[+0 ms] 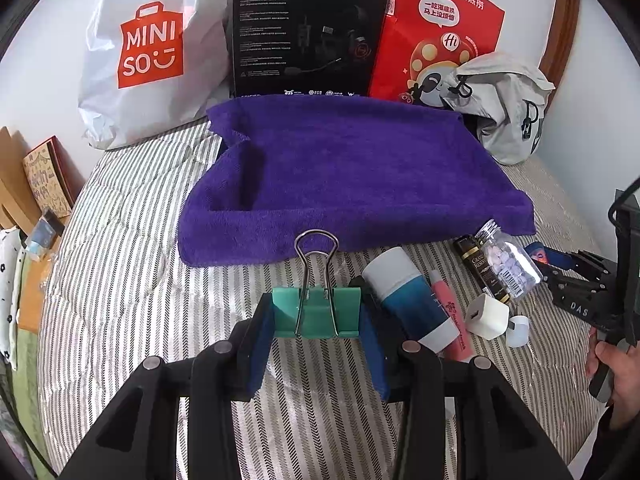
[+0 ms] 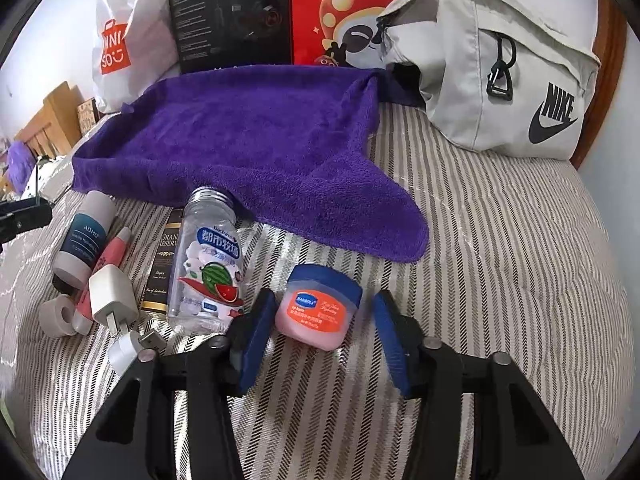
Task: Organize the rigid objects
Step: 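Carry the clip over the purple towel while the right tool carries the jar there, then open the left tool to drop the clip while the right tool releases the jar on the towel, then grasp the black rectangular case with the left tool while the right tool grasps the clear mint bottle, then carry the black case onto the towel while the right tool carries the mint bottle there, then release the case beside the clip while the right tool releases the bottle beside the jar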
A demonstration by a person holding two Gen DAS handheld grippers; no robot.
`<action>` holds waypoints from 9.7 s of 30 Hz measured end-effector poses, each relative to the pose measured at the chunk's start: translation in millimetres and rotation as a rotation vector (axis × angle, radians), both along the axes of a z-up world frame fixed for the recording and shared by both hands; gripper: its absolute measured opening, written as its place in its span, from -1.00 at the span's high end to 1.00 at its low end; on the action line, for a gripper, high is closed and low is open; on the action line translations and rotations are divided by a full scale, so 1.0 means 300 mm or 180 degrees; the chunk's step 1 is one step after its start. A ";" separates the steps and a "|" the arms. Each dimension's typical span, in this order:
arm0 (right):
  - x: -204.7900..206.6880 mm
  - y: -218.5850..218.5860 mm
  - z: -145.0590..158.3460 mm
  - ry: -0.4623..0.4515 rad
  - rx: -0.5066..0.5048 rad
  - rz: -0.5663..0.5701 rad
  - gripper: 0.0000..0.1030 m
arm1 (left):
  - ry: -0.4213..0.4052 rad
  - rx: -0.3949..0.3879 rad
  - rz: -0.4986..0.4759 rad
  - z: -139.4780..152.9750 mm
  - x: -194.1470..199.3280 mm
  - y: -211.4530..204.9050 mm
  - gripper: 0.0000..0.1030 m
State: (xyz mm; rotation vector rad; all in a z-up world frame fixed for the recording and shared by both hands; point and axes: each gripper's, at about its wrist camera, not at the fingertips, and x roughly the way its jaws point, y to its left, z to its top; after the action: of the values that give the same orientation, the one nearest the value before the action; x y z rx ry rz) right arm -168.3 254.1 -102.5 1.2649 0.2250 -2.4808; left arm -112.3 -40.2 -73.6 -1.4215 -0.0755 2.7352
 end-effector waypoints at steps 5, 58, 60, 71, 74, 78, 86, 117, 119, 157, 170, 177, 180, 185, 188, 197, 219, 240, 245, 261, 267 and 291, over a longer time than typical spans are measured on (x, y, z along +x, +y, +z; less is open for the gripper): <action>-0.015 0.021 0.011 -0.0119 -0.0172 0.0005 0.19 | 0.0022 0.0021 0.0013 0.009 0.001 -0.011 0.24; -0.648 -0.309 0.069 -0.0262 -0.0198 0.0223 0.19 | -0.0190 0.0184 0.0116 -0.079 -0.689 -0.042 0.24; -0.656 -0.314 0.061 -0.0264 -0.0150 0.0214 0.19 | -0.0230 0.0157 0.0106 -0.094 -0.702 -0.039 0.24; -0.671 -0.331 0.034 -0.0362 0.0006 0.0287 0.16 | -0.0193 -0.0100 0.0015 -0.110 -0.686 -0.002 0.23; -0.663 -0.335 0.035 -0.0349 0.0031 0.0383 0.02 | -0.0176 -0.0019 0.0041 -0.110 -0.668 -0.009 0.23; -0.641 -0.313 0.042 -0.0360 -0.0081 0.0398 -0.04 | -0.0195 0.0073 0.0073 -0.105 -0.643 -0.019 0.10; -0.483 -0.229 0.145 -0.0288 -0.0174 0.0319 -0.58 | -0.0133 0.0140 0.0214 -0.020 -0.514 -0.030 -0.62; 0.184 0.005 0.120 -0.0482 -0.0431 0.0009 -1.00 | -0.0343 -0.0041 0.0565 -0.079 -0.021 0.076 -0.98; 0.193 0.021 0.117 -0.0485 -0.0446 -0.0009 -1.00 | -0.0337 -0.0019 0.0541 -0.079 -0.016 0.083 -0.98; -0.038 -0.175 -0.002 -0.0177 0.0251 0.0440 -0.61 | -0.0077 0.0126 0.0302 -0.083 0.021 0.111 0.56; -0.004 -0.198 0.010 -0.0092 0.0051 0.0753 0.21 | -0.0025 -0.0031 0.0213 -0.082 0.020 0.112 0.58; -0.004 -0.179 0.019 -0.0202 -0.0100 0.0707 0.21 | 0.0053 0.0054 0.0207 -0.066 0.043 0.084 0.59; 0.021 -0.160 0.035 -0.0237 -0.0197 0.0687 0.21 | 0.0098 0.0128 0.0215 -0.041 0.055 0.066 0.59; 0.070 -0.135 0.061 -0.0231 -0.0261 0.0658 0.21 | 0.0147 0.0189 0.0228 -0.014 0.070 0.056 0.59; 0.079 -0.116 0.069 -0.0263 -0.0339 0.0638 0.21 | 0.0154 0.0287 0.0193 -0.001 0.075 0.053 0.59; 0.084 -0.071 0.078 -0.0331 -0.0448 0.0566 0.21 | 0.0189 0.0231 0.0129 0.048 0.061 0.077 0.59; -0.189 -0.106 0.242 -0.0127 -0.0633 0.0431 0.21 | 0.0258 0.0142 0.0158 0.165 -0.233 -0.005 0.59; -0.425 -0.243 0.080 -0.0328 -0.0172 0.0499 0.21 | -0.0061 0.0042 0.0132 -0.008 -0.429 -0.038 0.59; -0.436 -0.268 0.057 -0.0324 -0.0041 0.0531 0.21 | -0.0120 -0.0087 0.0057 -0.034 -0.449 -0.019 0.59; -0.427 -0.275 0.035 -0.0217 0.0109 0.0714 0.20 | -0.0134 -0.0236 -0.0028 -0.043 -0.447 -0.001 0.57; -0.428 -0.271 0.038 -0.0268 0.0051 0.0809 0.14 | -0.0200 -0.0306 -0.0053 -0.041 -0.450 0.005 0.56; -0.079 -0.111 0.213 -0.0188 -0.0371 0.0234 -1.00 | -0.0146 0.0261 0.0219 0.048 -0.128 0.124 -0.79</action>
State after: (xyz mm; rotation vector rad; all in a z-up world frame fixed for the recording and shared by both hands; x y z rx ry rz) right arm -191.9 220.8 -38.5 1.2566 0.1084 -2.3547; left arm -150.7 -3.1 -59.1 -1.4869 -0.2400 2.7186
